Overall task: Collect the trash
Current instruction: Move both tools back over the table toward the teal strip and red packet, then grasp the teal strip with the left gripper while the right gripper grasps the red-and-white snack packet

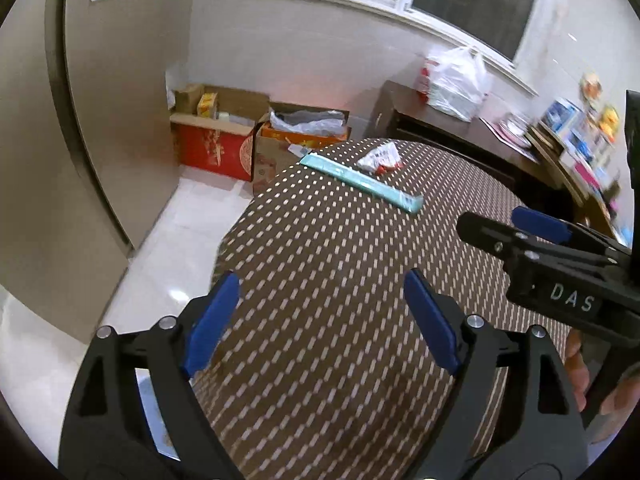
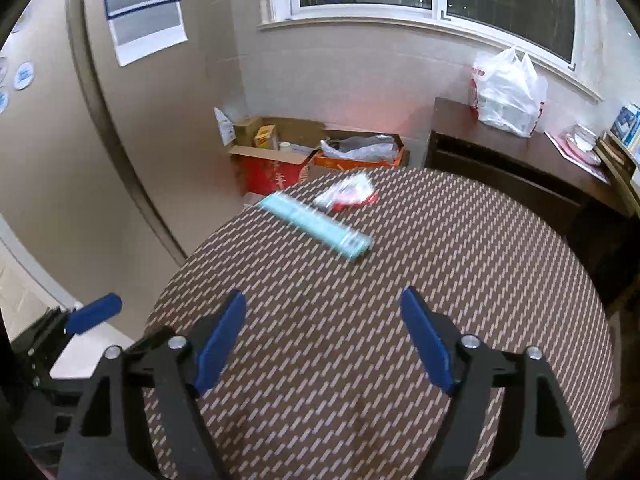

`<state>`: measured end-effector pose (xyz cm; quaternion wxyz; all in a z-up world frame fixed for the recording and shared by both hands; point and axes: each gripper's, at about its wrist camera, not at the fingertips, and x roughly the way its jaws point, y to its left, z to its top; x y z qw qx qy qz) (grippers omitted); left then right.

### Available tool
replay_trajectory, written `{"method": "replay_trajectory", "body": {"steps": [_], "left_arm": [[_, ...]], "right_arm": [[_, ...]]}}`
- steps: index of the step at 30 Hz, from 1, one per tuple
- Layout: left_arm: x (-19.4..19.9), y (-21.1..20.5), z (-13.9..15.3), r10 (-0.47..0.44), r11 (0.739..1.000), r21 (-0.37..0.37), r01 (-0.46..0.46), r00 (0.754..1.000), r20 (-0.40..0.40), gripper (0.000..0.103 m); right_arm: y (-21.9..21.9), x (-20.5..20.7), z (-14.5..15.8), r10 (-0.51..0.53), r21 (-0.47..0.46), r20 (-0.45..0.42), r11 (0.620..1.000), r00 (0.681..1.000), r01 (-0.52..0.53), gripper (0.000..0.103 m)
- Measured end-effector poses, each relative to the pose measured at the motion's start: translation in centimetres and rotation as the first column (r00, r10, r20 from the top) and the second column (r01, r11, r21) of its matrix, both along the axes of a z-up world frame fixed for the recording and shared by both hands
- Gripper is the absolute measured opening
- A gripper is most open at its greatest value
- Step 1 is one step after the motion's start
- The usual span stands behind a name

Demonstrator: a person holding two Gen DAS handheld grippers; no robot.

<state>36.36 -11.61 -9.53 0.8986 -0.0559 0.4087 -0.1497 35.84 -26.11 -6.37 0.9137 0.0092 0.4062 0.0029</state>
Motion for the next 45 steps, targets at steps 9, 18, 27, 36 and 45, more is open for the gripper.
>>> {"method": "replay_trajectory", "body": {"steps": [9, 18, 27, 36, 45], "left_arm": [[7.2, -2.2, -1.2, 0.129, 0.986, -0.093, -0.142, 0.983, -0.13, 0.083], [11.5, -3.2, -2.7, 0.211, 0.976, -0.005, -0.216, 0.959, -0.189, 0.083], [13.5, -4.9, -3.6, 0.244, 0.968, 0.01, -0.25, 0.937, -0.25, 0.083], [14.9, -10.1, -5.0, 0.286, 0.958, 0.089, -0.272, 0.922, -0.262, 0.085], [14.5, -13.9, -4.8, 0.224, 0.949, 0.264, -0.173, 0.958, -0.178, 0.034]], "right_arm": [[-2.3, 13.4, -4.7, 0.056, 0.004, -0.189, 0.998, 0.98, -0.056, 0.085], [-1.7, 17.9, -7.6, 0.107, 0.013, -0.211, 0.994, 0.972, -0.107, 0.084], [-4.5, 17.5, -7.2, 0.101, 0.041, -0.185, 0.995, 0.977, -0.095, 0.052], [-11.0, 14.4, -5.7, 0.019, 0.102, -0.164, 0.995, 0.986, -0.002, 0.052], [-13.9, 10.2, -5.8, 0.006, 0.142, -0.158, 0.99, 0.987, 0.017, 0.052]]}}
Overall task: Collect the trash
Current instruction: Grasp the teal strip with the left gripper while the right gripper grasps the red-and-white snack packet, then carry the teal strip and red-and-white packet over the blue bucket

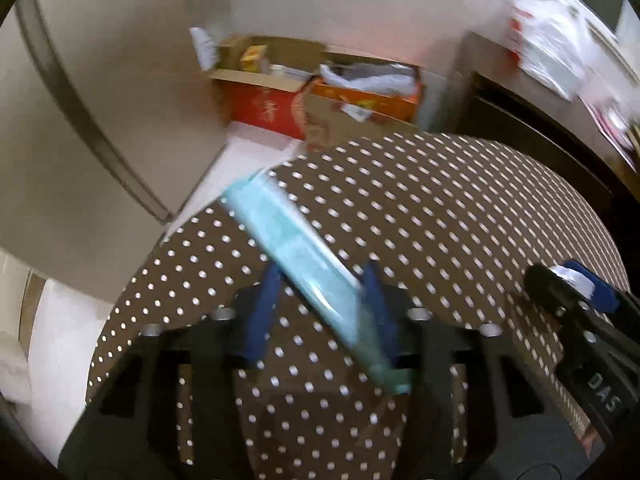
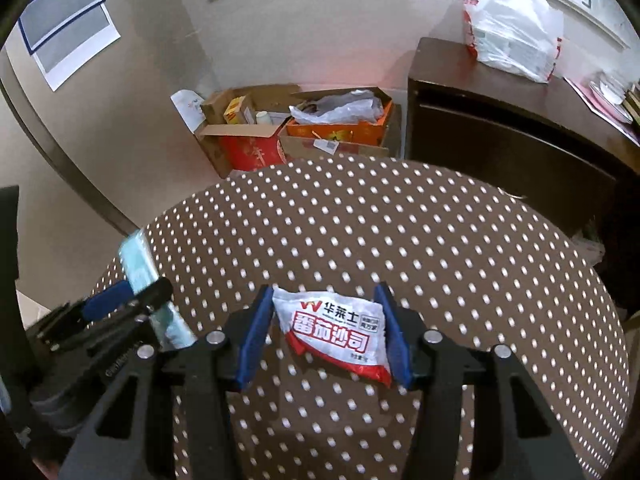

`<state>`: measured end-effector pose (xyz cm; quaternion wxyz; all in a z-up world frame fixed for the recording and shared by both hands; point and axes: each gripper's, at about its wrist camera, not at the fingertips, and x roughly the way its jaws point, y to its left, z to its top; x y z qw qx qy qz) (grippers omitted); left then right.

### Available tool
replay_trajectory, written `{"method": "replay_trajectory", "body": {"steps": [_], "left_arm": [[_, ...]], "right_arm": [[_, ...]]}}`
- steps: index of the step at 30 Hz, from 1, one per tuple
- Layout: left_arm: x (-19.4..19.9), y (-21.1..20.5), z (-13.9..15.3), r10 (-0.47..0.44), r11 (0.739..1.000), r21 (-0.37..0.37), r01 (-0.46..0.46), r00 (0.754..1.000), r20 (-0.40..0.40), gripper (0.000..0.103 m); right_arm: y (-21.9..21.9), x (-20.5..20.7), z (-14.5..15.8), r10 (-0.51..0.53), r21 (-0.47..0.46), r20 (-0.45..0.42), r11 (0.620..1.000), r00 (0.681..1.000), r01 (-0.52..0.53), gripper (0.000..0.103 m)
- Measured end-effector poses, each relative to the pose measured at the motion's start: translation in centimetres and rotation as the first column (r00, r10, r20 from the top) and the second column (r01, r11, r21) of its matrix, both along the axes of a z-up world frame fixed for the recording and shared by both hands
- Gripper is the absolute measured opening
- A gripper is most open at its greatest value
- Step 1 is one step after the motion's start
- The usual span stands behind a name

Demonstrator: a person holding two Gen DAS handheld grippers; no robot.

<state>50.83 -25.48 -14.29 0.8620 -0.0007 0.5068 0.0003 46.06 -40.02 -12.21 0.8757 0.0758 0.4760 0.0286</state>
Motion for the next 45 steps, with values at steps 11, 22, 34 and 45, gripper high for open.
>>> {"method": "replay_trajectory", "body": {"steps": [11, 22, 34, 45], "left_arm": [[-6.7, 4.3, 1.0, -0.19, 0.981, -0.052, 0.189, 0.982, -0.012, 0.013], [-16.4, 9.7, 1.5, -0.232, 0.968, -0.102, 0.23, 0.973, -0.012, 0.01], [-24.2, 16.6, 3.7, -0.215, 0.969, -0.112, 0.219, 0.975, 0.053, 0.01], [-29.1, 27.6, 2.7, -0.055, 0.996, -0.067, 0.058, 0.998, 0.034, 0.01]], "right_arm": [[1.0, -9.3, 0.2, -0.018, 0.061, 0.024, 0.998, 1.0, 0.016, 0.051], [7.5, -18.8, 2.6, 0.024, 0.081, 0.09, 0.996, 0.996, -0.032, 0.051], [18.4, -23.5, 3.0, 0.128, 0.097, 0.095, 0.986, 0.987, -0.137, 0.052], [30.0, -24.0, 2.0, 0.302, 0.134, 0.08, 0.941, 0.95, -0.311, 0.052]]}}
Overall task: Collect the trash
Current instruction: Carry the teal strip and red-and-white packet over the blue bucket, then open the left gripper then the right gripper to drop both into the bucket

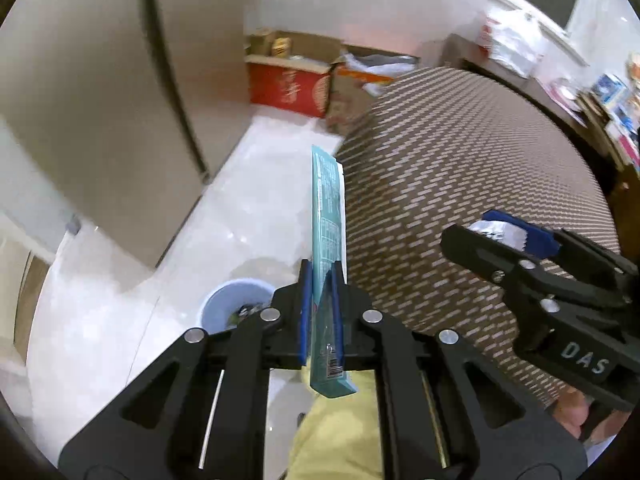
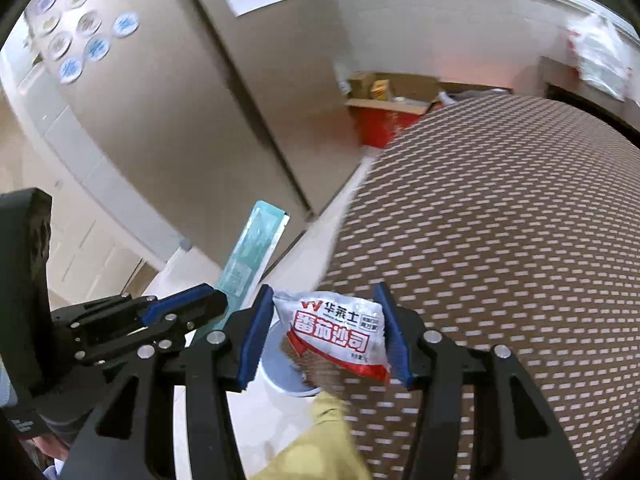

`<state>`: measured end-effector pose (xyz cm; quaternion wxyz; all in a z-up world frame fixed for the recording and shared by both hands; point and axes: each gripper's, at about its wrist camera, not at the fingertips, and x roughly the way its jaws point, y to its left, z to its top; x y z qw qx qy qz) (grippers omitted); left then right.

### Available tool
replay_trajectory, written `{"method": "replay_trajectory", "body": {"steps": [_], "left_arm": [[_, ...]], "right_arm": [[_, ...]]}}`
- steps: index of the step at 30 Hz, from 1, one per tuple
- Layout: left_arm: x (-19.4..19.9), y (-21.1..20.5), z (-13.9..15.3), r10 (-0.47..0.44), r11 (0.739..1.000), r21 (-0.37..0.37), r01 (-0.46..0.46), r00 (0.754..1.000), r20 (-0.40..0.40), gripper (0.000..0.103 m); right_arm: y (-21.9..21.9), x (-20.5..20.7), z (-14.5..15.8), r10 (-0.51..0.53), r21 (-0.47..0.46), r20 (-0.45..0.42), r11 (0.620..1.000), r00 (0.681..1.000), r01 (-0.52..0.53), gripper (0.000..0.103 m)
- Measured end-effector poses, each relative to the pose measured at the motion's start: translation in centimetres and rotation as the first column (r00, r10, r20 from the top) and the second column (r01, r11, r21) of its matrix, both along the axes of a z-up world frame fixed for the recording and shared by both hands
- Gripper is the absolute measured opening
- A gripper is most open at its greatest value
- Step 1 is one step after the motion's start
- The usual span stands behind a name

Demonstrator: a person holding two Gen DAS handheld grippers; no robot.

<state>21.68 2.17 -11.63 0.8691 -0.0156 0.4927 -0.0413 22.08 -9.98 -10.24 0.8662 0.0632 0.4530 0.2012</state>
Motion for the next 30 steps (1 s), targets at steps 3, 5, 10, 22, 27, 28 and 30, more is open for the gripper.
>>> {"method": "replay_trajectory", "body": {"steps": [3, 5, 10, 22, 27, 28, 30], "left_arm": [[-0.8, 3.4, -1.4, 0.065, 0.998, 0.004, -0.065, 0.997, -0.037, 0.01], [-1.2, 5.6, -2.5, 0.11, 0.994, 0.011, -0.11, 0.992, -0.062, 0.01], [-1.6, 9.5, -5.3, 0.178, 0.984, 0.007, -0.179, 0.976, -0.127, 0.01], [-1.8, 14.5, -9.3, 0.289, 0.957, 0.042, -0.286, 0.945, -0.156, 0.054], [-3.4, 16.3, -10.2, 0.333, 0.943, 0.048, -0.33, 0.928, -0.164, 0.054], [-3.9, 16.8, -10.3, 0.345, 0.939, 0.044, -0.342, 0.924, -0.164, 0.054], [-4.7, 17.5, -10.3, 0.37, 0.929, 0.044, -0.368, 0.915, -0.164, 0.054]], "right_arm": [[3.4, -0.1, -1.0, 0.053, -0.001, -0.028, 0.999, 0.998, -0.053, 0.052], [5.0, 0.2, -1.5, 0.075, -0.003, -0.04, 0.997, 0.996, -0.075, 0.051], [9.1, 0.4, -3.0, 0.126, -0.022, -0.068, 0.992, 0.99, -0.128, 0.051], [11.9, 1.1, -7.4, 0.144, -0.073, -0.148, 0.985, 0.979, -0.156, 0.051], [14.9, 1.5, -9.7, 0.176, -0.067, -0.192, 0.979, 0.966, -0.192, 0.053], [15.8, 1.4, -10.0, 0.197, -0.079, -0.186, 0.974, 0.963, -0.214, 0.06], [17.0, 1.4, -10.8, 0.207, -0.1, -0.199, 0.968, 0.958, -0.231, 0.083]]}}
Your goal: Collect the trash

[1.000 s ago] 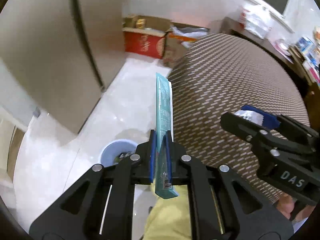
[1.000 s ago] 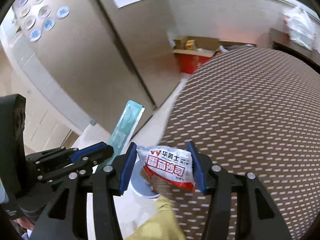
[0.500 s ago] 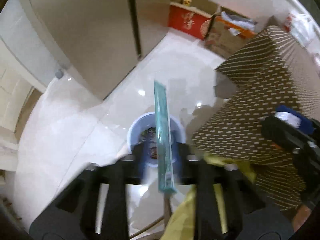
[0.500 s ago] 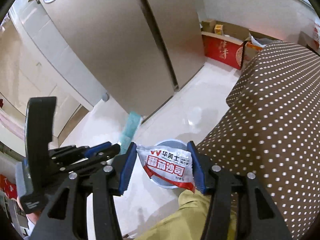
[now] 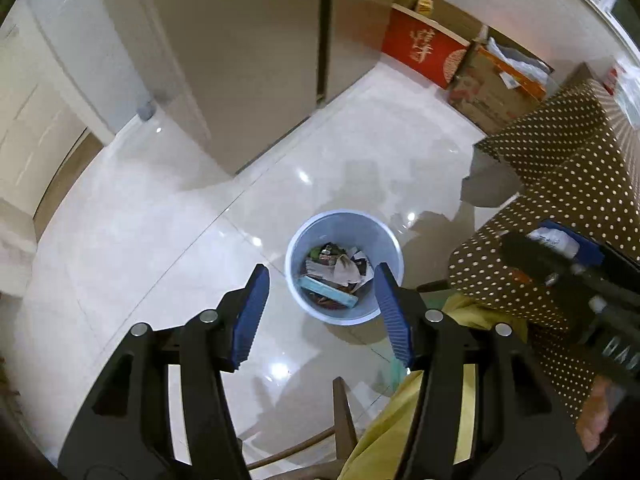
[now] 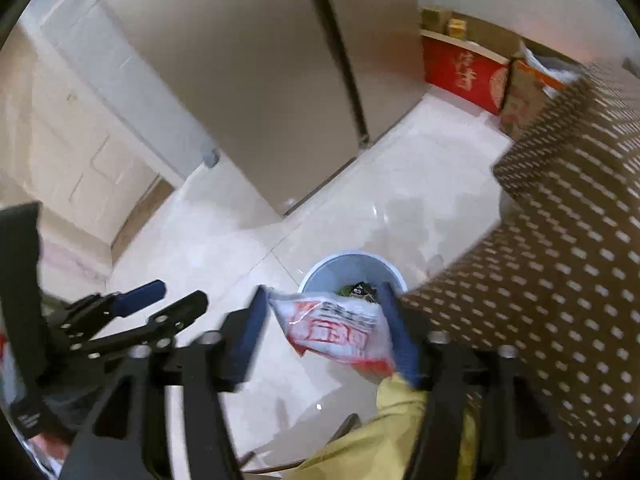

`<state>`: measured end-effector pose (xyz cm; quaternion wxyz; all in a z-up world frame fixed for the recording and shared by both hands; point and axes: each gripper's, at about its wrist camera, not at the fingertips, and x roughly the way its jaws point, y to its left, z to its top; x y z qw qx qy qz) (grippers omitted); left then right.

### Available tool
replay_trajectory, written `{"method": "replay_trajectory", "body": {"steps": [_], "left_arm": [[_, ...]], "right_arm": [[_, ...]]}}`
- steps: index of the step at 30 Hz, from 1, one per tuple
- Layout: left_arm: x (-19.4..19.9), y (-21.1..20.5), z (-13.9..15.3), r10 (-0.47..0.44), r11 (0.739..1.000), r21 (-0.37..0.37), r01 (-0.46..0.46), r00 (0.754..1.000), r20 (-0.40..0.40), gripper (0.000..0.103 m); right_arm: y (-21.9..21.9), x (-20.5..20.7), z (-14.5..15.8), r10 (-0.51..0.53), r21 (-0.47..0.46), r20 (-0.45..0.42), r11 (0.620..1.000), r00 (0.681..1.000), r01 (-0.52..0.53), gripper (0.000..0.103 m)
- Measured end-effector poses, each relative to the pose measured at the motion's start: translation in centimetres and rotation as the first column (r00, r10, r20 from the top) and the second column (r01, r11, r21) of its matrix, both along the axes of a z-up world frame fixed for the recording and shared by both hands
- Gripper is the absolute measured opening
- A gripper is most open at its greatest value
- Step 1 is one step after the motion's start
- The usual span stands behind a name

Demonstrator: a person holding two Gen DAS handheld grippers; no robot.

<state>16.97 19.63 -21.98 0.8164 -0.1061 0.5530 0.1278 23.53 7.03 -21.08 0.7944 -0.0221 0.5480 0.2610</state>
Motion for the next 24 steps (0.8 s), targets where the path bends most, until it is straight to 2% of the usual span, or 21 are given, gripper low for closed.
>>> {"method": "replay_trajectory", "body": {"steps": [2, 4, 8, 11, 14, 19, 24], "left_arm": [[-0.9, 0.4, -0.1, 0.027, 1.0, 0.008, -0.027, 1.0, -0.006, 0.057], [-1.8, 0.6, -0.4, 0.03, 0.999, -0.02, -0.031, 0.999, -0.01, 0.059], [-3.3, 0.3, -0.2, 0.035, 0.998, -0.046, -0.035, 0.999, -0.006, 0.059], [-4.3, -0.5, 0.4, 0.032, 0.998, -0.06, -0.031, 0.999, 0.004, 0.061], [-5.6, -2.2, 2.0, 0.005, 0.999, -0.053, -0.002, 0.999, 0.054, 0.064], [-7.6, -5.2, 5.4, -0.048, 0.999, 0.014, 0.046, 0.987, 0.154, 0.069], [-10.1, -7.8, 8.5, -0.101, 0.995, 0.043, 0.094, 0.964, 0.246, 0.07]], "right_arm": [[0.2, -0.3, -0.6, -0.009, 0.026, -0.027, 1.0, 1.0, 0.01, 0.083], [0.3, -0.6, -1.0, -0.012, 0.041, -0.053, 0.999, 0.999, 0.014, 0.083], [-0.8, -2.0, -0.5, -0.053, 0.036, -0.022, 0.998, 0.998, 0.054, 0.083], [-2.2, -3.8, 1.1, -0.081, 0.028, 0.054, 0.996, 0.995, 0.08, 0.083], [-3.6, -5.6, 2.9, -0.106, 0.017, 0.136, 0.994, 0.985, 0.105, 0.083], [-6.9, -9.9, 7.1, -0.159, 0.015, 0.312, 0.987, 0.937, 0.163, 0.084], [-10.2, -13.8, 10.3, -0.205, 0.028, 0.401, 0.977, 0.893, 0.212, 0.085]]}}
